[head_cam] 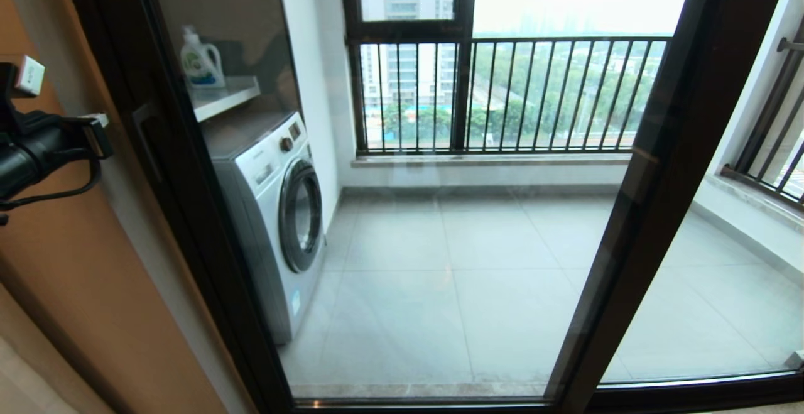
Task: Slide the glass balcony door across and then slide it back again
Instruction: Open the slid door
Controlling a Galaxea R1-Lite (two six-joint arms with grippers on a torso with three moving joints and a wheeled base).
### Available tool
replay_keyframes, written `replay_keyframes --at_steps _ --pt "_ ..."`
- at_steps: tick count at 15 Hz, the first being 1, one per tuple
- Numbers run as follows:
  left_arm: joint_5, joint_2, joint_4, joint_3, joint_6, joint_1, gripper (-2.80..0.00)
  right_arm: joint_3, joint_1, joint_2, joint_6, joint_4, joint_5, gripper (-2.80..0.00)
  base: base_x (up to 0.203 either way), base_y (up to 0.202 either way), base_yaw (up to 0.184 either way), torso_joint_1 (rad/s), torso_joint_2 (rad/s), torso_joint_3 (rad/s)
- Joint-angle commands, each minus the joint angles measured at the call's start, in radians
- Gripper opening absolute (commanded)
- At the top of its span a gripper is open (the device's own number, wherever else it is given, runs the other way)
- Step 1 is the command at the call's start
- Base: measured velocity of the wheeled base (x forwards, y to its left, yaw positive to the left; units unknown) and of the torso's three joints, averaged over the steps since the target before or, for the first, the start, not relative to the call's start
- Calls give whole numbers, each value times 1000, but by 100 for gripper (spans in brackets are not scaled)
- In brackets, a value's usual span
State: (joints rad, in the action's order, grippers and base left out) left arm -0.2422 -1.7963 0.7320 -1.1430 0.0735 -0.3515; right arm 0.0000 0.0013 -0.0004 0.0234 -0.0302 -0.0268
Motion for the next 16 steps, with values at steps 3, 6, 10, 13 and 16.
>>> replay_keyframes --at_steps 3,6,10,13,16 --pt "-5 -73 0 -50 2 4 -280 12 0 0 1 0 -1 -280 0 0 0 0 0 0" --pt "-7 -92 3 -53 20 21 -280 12 0 0 0 0 -1 -280 0 0 0 0 0 0" --pt "-6 -91 4 -58 23 73 -280 11 0 0 0 0 -1 -280 0 0 0 0 0 0" --pt "-2 -88 3 -67 31 96 -280 12 0 0 1 0 -1 -280 0 0 0 0 0 0" --pt "3 -86 3 -66 31 116 -280 12 0 0 0 0 -1 -280 0 0 0 0 0 0"
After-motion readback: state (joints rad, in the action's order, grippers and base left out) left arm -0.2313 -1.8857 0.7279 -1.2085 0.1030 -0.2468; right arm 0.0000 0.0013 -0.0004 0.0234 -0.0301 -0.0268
